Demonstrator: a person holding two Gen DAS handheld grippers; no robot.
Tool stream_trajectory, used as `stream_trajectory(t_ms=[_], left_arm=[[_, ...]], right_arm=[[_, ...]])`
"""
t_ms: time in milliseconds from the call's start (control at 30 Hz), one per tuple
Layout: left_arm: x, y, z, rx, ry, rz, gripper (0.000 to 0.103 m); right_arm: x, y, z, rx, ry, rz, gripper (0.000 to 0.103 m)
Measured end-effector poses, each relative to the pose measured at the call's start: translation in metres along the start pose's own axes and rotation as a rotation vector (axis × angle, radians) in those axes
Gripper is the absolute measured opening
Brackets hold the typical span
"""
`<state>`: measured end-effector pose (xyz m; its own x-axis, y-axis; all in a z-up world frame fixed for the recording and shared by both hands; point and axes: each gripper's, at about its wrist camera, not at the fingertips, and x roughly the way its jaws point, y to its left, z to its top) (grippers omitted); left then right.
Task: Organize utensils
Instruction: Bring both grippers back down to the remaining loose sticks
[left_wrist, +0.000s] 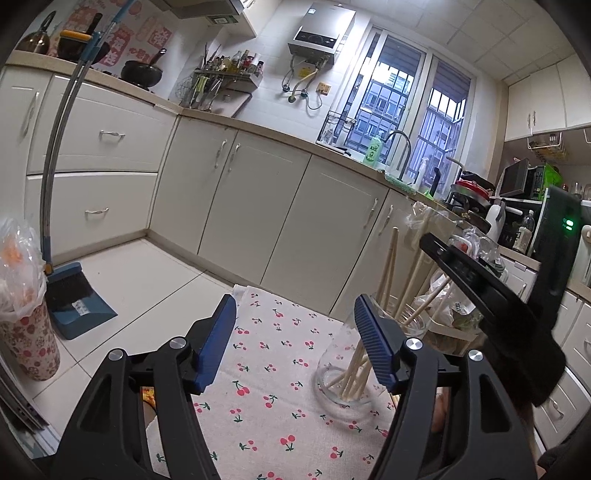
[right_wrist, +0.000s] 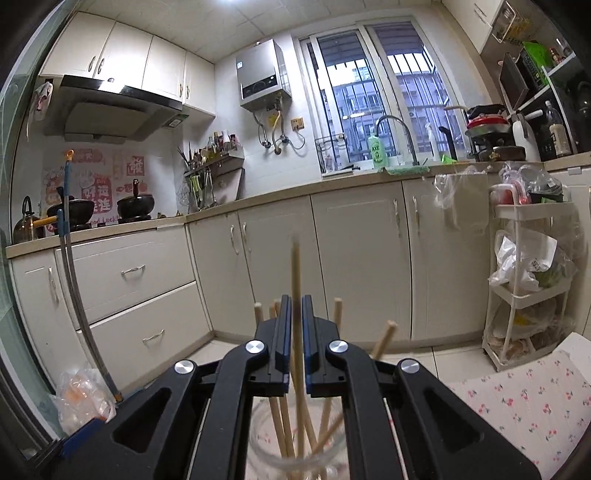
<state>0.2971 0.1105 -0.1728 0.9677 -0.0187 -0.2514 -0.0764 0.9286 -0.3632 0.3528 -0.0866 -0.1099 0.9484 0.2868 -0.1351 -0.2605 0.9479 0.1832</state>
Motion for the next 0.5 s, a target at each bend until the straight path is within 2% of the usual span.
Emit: stream_trajectory(t_ms=[33, 67, 233, 333, 400, 500], left_arm=[[0.000, -0.001, 0.000, 0.002, 0.002, -0.001, 0.064], [0.000, -0.002, 0.000, 0.004, 0.005, -0.001, 0.064], [-0.007, -0.010, 0.004, 0.028, 0.024, -0.007, 0.066], [-0.014, -0.016, 0.008, 0.052, 0.048, -0.013, 0.069], [-0.017, -0.022, 0.008, 0.077, 0.085, -0.015, 0.072], [-0.019, -0.031, 0.003, 0.110, 0.149, -0.019, 0.073]], right_arm=[[-0.004, -0.001, 0.000, 0.005, 0.008, 0.004, 0.026], [-0.010, -0.003, 0.000, 0.012, 0.017, 0.008, 0.031], [-0.062, -0.022, 0.001, 0.033, 0.077, 0.023, 0.033], [-0.088, -0.043, -0.021, 0.031, 0.240, -0.006, 0.033], [-0.098, -0.062, -0.045, 0.051, 0.389, -0.031, 0.031], [-0.100, -0.080, -0.069, 0.084, 0.519, -0.061, 0.026]])
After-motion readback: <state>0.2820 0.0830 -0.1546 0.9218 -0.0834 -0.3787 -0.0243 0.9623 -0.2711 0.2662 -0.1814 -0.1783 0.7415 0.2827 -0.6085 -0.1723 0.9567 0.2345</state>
